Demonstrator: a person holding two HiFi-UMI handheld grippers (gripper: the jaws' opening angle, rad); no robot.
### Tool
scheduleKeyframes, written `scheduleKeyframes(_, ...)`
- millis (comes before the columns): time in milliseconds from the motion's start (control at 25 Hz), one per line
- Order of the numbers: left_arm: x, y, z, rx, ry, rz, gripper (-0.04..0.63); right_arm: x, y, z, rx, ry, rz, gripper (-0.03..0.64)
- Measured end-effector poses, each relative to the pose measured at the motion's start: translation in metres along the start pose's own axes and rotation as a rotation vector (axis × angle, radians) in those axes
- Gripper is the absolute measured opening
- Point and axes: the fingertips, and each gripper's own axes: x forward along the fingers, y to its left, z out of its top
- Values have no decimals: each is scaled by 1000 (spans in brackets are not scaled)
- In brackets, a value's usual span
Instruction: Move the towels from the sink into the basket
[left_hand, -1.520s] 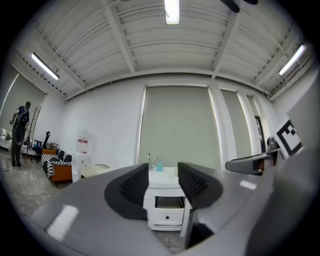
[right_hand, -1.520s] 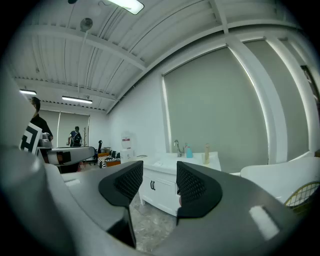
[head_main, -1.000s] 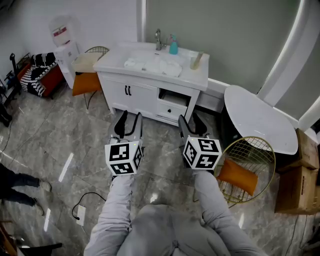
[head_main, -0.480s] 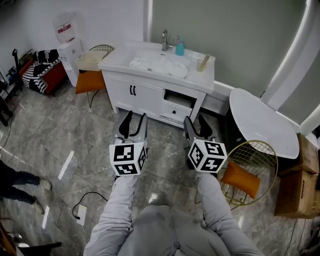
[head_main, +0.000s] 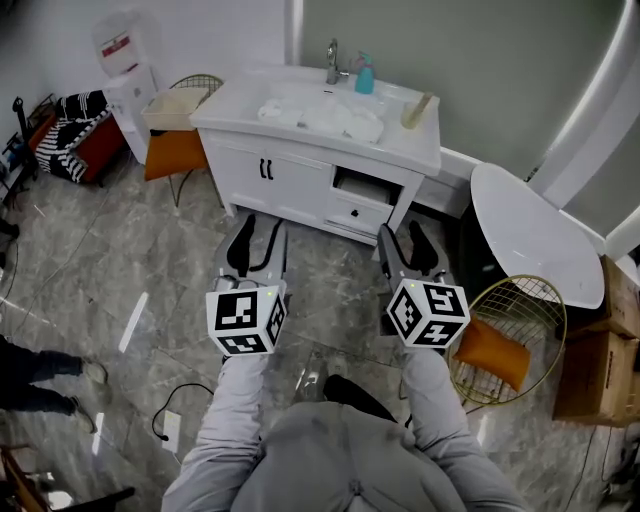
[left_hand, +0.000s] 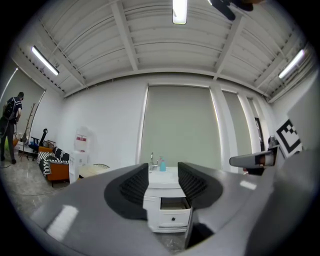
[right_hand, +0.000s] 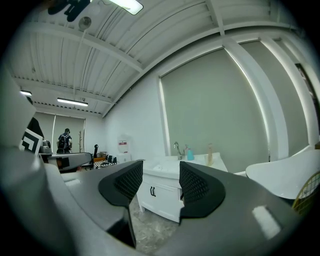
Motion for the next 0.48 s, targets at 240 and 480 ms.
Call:
scheduleKeyframes(240,66,28,-23,12,25,14,235,81,-13,-15,-4,17,42,213)
scheduleKeyframes(480,167,60,-21,28,24,47,235,189,-38,-10,12,26,77,213)
